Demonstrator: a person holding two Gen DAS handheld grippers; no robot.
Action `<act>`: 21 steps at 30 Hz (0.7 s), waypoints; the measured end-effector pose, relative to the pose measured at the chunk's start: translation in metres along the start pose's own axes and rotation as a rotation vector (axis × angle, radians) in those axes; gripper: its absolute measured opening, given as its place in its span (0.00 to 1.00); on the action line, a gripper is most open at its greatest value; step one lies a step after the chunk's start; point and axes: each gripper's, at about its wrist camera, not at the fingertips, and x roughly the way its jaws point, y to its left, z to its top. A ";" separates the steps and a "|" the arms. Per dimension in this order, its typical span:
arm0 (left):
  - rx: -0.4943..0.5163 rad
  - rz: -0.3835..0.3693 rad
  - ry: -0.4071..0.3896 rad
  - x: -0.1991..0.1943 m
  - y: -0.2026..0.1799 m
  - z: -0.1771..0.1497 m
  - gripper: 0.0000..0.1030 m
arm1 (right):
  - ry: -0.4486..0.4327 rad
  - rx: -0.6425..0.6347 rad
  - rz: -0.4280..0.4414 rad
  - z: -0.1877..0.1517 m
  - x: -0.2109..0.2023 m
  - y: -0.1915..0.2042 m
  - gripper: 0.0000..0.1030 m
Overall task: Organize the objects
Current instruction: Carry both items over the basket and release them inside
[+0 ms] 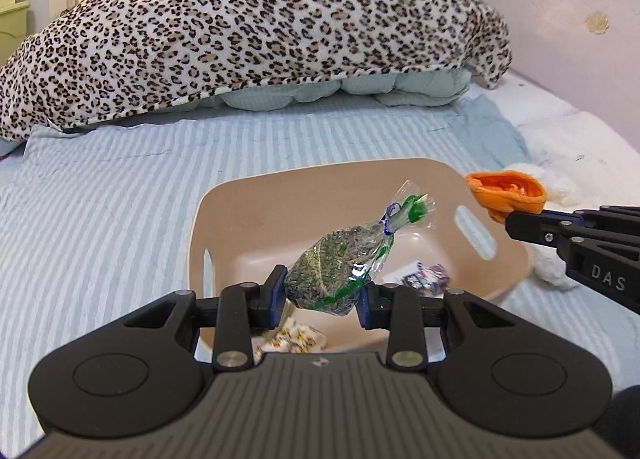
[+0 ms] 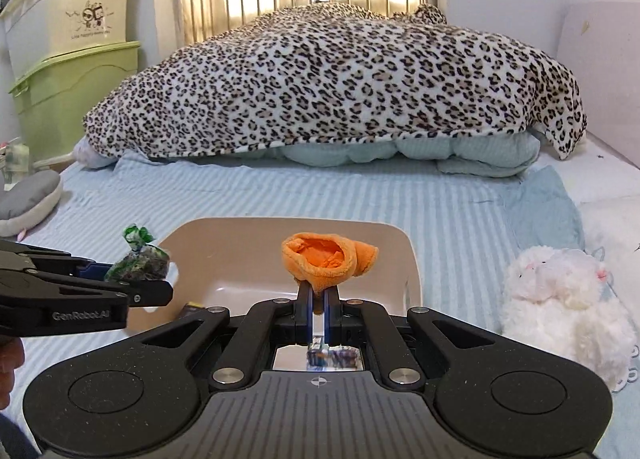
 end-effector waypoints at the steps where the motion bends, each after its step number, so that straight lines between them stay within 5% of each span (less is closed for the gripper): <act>1: 0.002 0.009 0.009 0.007 -0.001 0.001 0.35 | 0.006 -0.002 -0.003 0.001 0.005 0.000 0.04; 14: -0.008 0.055 0.234 0.093 -0.005 -0.007 0.38 | 0.232 -0.014 -0.014 -0.013 0.078 0.001 0.09; 16: -0.021 0.063 0.254 0.095 -0.004 -0.009 0.44 | 0.263 -0.003 -0.007 -0.013 0.083 0.001 0.20; 19: -0.049 0.065 0.258 0.089 0.000 -0.009 0.68 | 0.267 -0.009 -0.016 -0.014 0.079 0.003 0.48; 21: -0.051 0.069 0.229 0.080 0.000 -0.007 0.70 | 0.240 -0.020 -0.034 -0.012 0.069 0.004 0.60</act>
